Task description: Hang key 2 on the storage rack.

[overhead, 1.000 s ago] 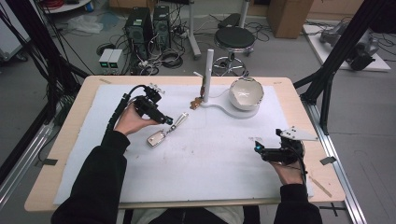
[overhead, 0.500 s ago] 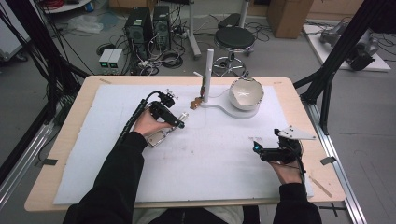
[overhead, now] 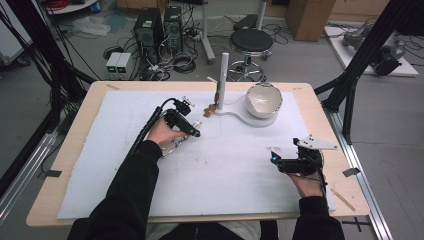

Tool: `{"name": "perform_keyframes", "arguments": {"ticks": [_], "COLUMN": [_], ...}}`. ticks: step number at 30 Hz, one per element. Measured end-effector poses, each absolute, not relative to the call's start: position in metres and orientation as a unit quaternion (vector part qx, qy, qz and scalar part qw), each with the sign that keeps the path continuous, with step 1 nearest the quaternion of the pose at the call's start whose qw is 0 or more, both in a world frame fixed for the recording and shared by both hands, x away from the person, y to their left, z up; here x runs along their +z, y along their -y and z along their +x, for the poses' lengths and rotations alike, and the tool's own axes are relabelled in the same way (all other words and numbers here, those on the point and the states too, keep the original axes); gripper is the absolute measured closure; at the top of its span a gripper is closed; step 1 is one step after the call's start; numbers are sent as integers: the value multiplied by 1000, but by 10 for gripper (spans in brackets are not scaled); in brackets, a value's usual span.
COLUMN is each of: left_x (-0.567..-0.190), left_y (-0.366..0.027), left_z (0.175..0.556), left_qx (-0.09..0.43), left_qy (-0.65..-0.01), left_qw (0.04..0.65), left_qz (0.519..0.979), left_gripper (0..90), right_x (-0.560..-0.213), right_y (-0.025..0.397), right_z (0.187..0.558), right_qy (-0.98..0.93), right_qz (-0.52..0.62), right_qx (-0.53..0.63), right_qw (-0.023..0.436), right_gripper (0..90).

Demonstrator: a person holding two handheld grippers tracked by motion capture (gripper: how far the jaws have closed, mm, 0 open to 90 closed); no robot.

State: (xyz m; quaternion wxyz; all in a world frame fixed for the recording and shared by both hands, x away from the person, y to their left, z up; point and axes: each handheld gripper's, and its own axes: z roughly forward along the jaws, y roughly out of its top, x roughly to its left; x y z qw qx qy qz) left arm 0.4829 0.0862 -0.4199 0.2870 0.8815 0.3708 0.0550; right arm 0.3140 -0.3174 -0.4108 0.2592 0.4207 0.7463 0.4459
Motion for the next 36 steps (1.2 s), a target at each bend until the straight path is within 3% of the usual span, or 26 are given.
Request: {"name": "perform_keyframes", "arguments": {"ticks": [5, 15, 26, 36], "left_x": [-419, -422, -415, -387], "left_y": [-84, -85, -90, -101], "left_z": [483, 484, 483, 479], "left_qx": [62, 61, 70, 75], "left_qy": [-365, -368, -360, -357], "left_qw": [284, 271, 270, 295], "left_qz": [884, 887, 891, 883], "left_gripper": [279, 721, 750, 751], "right_x": [-411, -410, -410, -410], "right_y": [318, 319, 320, 320], "right_z": [314, 314, 314, 313], "right_qy": [-745, -745, -745, -744], "right_qz": [421, 421, 420, 420], "right_qx": [447, 447, 448, 448], "right_qw": [260, 262, 262, 264], "right_gripper": [7, 7, 7, 7]}}
